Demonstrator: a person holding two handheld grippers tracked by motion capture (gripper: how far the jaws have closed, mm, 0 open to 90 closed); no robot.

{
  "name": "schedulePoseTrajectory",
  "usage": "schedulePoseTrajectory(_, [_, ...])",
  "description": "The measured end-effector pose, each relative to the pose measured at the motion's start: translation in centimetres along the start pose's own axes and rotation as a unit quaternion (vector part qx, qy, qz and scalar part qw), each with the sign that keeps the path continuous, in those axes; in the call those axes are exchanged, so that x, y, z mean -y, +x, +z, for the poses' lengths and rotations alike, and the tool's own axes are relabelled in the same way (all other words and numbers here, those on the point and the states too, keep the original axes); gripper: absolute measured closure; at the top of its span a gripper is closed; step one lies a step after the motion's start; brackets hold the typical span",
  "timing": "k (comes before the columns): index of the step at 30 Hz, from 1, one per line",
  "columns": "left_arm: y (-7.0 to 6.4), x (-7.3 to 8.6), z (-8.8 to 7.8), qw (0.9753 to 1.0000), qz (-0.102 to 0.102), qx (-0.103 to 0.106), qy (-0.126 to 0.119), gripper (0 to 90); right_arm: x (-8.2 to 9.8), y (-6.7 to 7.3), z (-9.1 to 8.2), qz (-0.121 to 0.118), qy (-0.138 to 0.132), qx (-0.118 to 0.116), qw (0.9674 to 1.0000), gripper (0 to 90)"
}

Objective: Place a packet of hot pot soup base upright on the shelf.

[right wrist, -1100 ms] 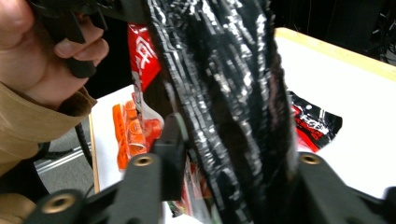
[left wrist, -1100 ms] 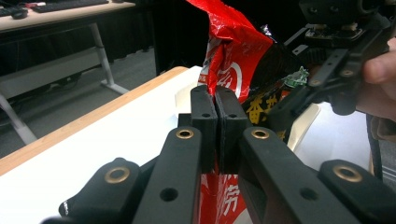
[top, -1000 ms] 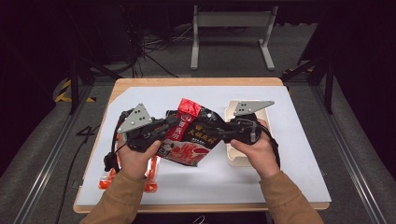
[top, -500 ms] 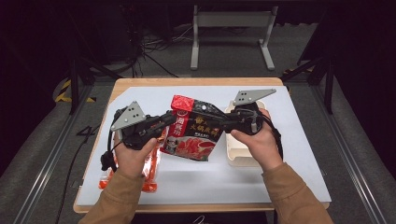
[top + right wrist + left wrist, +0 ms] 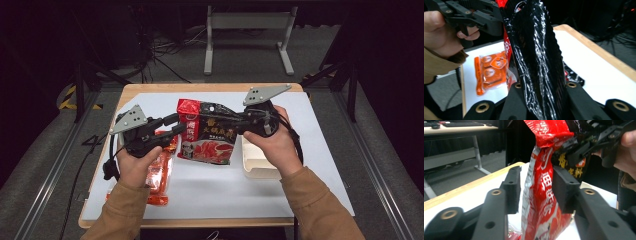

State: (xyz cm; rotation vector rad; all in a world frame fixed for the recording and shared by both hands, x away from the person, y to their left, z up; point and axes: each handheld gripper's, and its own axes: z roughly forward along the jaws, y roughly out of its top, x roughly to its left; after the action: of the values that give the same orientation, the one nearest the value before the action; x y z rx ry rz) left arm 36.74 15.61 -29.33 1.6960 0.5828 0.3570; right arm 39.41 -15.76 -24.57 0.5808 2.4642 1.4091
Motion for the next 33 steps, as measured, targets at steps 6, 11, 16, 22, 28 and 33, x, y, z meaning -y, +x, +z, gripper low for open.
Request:
schedulePoseTrajectory(6, [0.7, 0.1, -0.4, 0.9997, 0.003, -0.015, 0.02, 51.2, -1.3, -0.5, -0.7, -0.02, 0.013, 0.022, 0.9995, 80.4])
schedulePoseTrajectory(11, [1.5, 0.2, -0.9, 0.999, -0.005, -0.031, 0.033, 47.4, -1.7, -1.6, -1.4, -0.03, 0.012, 0.042, 0.9986, 80.3])
schedulePoseTrajectory(16, [2.2, 0.4, -1.0, 0.9976, -0.012, -0.047, 0.048, 43.1, -1.8, -3.0, -2.0, -0.035, 0.014, 0.067, 0.997, 80.3])
schedulePoseTrajectory(22, [2.7, 0.8, -0.7, 0.9971, -0.006, -0.051, 0.056, 38.8, -2.1, -4.5, -2.8, -0.036, 0.017, 0.089, 0.9952, 80.3])
schedulePoseTrajectory(28, [3.1, 1.3, -0.4, 0.9971, -0.004, -0.048, 0.059, 35.9, -2.0, -6.7, -3.8, -0.017, 0.011, 0.102, 0.9946, 80.3])
schedulePoseTrajectory(33, [3.6, 1.4, -0.7, 0.9969, -0.015, -0.05, 0.059, 32.8, -1.9, -8.0, -4.2, -0.02, 0.021, 0.118, 0.9926, 80.3])
